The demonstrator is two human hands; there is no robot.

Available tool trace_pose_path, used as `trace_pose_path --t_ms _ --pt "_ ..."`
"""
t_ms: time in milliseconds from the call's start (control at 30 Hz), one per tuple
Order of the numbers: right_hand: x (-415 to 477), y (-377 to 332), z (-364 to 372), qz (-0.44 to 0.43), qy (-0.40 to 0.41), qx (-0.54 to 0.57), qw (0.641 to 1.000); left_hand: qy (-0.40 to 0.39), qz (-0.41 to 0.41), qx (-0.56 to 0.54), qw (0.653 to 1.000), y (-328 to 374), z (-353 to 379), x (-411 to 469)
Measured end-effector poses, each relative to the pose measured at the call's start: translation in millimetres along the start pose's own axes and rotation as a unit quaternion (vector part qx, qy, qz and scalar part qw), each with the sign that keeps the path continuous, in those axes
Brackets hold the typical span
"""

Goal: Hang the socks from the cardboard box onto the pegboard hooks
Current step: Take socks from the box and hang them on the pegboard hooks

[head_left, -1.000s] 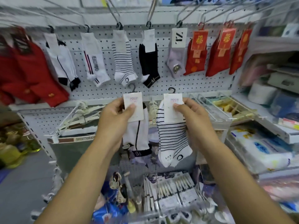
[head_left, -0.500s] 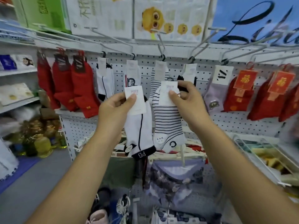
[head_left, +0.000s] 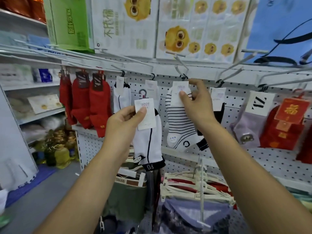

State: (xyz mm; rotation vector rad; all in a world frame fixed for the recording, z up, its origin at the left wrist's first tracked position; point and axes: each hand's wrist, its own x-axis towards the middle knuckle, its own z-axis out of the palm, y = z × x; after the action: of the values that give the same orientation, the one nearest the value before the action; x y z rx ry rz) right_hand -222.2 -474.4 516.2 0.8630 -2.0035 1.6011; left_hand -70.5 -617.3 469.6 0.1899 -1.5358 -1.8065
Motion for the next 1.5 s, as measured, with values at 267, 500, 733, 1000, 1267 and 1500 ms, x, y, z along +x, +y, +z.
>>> trace_pose_path --t_ms 267,500,733,1000,1267,1500 --pt "9 15 4 0.024 0.002 -0.017 1.000 -0.009 -0.008 -0.021 1.000 -10 4 15" --pt "-16 15 19 0.014 0.090 -0.117 0.989 -0.023 -0.033 -0.053 0.998 -22 -7 29" --pt "-61 -20 70 -0.027 0.101 -0.095 0.990 -0.080 -0.030 -0.028 0.996 -12 -37 56" --pt "-73 -51 166 0.041 -0.028 0.041 0.998 -0.132 0.005 0.001 0.991 -3 -108 99" --pt "-58 -38 219 0.053 0.010 0.031 0.998 -0.100 0.112 0.104 0.983 7 -164 152" --pt "-9 -35 230 0.032 0.058 -0.024 0.998 -0.130 0.230 0.109 0.958 30 -162 192"
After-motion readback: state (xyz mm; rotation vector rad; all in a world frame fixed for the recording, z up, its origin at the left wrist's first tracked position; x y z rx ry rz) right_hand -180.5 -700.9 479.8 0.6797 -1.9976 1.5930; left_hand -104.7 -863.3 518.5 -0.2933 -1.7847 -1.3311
